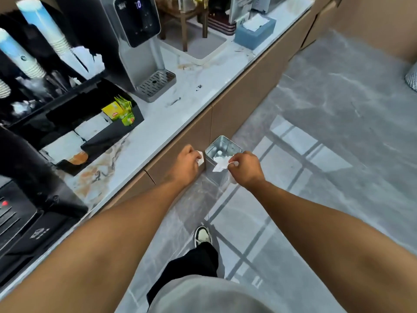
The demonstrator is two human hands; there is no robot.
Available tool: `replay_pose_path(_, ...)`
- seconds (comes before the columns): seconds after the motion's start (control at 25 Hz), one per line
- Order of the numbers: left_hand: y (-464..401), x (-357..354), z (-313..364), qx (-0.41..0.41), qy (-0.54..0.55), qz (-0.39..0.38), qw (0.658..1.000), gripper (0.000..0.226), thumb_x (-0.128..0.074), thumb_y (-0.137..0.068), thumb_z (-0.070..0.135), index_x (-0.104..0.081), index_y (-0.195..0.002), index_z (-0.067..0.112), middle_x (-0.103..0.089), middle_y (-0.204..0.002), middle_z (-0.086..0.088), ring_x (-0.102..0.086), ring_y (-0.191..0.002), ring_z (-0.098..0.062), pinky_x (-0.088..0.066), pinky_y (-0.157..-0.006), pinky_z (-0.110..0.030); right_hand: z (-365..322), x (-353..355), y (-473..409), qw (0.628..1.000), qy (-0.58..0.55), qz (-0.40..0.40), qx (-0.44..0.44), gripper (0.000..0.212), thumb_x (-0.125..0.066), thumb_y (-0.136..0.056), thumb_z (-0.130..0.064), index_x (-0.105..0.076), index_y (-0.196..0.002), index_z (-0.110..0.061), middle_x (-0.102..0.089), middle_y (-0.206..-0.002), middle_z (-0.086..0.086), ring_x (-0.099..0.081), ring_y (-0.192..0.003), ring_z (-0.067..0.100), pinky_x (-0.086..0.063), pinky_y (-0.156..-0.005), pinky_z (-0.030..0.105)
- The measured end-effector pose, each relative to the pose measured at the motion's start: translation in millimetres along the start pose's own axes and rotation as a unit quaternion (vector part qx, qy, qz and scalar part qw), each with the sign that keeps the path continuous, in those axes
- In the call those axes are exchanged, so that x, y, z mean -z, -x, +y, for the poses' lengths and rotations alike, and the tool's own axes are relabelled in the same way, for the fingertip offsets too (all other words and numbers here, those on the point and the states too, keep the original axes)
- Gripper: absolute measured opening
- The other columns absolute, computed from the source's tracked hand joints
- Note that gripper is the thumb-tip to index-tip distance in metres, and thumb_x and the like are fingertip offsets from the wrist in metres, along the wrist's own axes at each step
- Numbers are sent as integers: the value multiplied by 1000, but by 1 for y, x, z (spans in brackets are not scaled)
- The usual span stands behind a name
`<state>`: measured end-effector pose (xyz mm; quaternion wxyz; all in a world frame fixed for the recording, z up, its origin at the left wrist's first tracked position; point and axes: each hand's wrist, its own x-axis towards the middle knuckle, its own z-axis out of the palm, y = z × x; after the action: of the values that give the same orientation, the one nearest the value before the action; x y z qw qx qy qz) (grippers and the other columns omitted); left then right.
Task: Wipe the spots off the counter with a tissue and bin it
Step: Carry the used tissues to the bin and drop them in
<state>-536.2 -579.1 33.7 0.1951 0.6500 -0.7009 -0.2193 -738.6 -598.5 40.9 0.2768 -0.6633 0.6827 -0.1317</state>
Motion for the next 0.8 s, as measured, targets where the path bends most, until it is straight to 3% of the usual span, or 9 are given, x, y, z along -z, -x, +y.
replay_pose_path(0.12, -55, 2, 6, 5, 15, 7, 1000, 23, -48, -88, -6, -69, -98, -3, -55, -103, -17, -47, -89, -19, -30, -70, -21, -3, 13, -49, 1000, 4, 14, -17, 20, -60, -84, -27, -75, -91, -15, -62, -106, 8, -61, -95, 25, -48, -84, 30)
replay_pose_path(0.28, -117, 9, 3, 15, 26, -4, 1000, 22, -50, -90, -2, -70, -100, -2, -56, -111, -15, -59, -99, -30, -48, -87, -38, -5, 30, -107, 999, 5, 21, -31, 27, -71, -82, -44, -73, -94, -20, -59, -102, 1, -60, -89, 19, -49, -82, 29)
replay_pose_path(0.36, -136, 10, 4, 15, 16, -21, 1000, 22, -51, -91, 1, -69, -103, -1, -55, -114, -12, -60, -99, -30, -51, -88, -43, -2, 34, -128, 999, 4, 24, -28, 24, -73, -81, -41, -72, -93, -21, -60, -103, 2, -59, -87, 19, -46, -79, 26)
replay_pose_path(0.56, -188, 9, 12, 12, -16, -35, 999, 23, -52, -91, 3, -69, -106, -1, -54, -116, -12, -62, -102, -31, -50, -91, -39, 4, 43, -189, 1000, 6, 22, -16, 16, -73, -81, -30, -73, -93, -19, -62, -104, 5, -58, -88, 18, -38, -77, 20)
replay_pose_path(0.8, -246, -7, 24, 60, -30, -19, 998, 25, -50, -91, 4, -70, -106, 2, -55, -114, -12, -62, -100, -31, -50, -91, -39, 23, 47, -276, 999, 1, -39, 22, 12, -64, -85, -17, -73, -94, -18, -64, -111, 7, -64, -91, 23, -48, -80, 24)
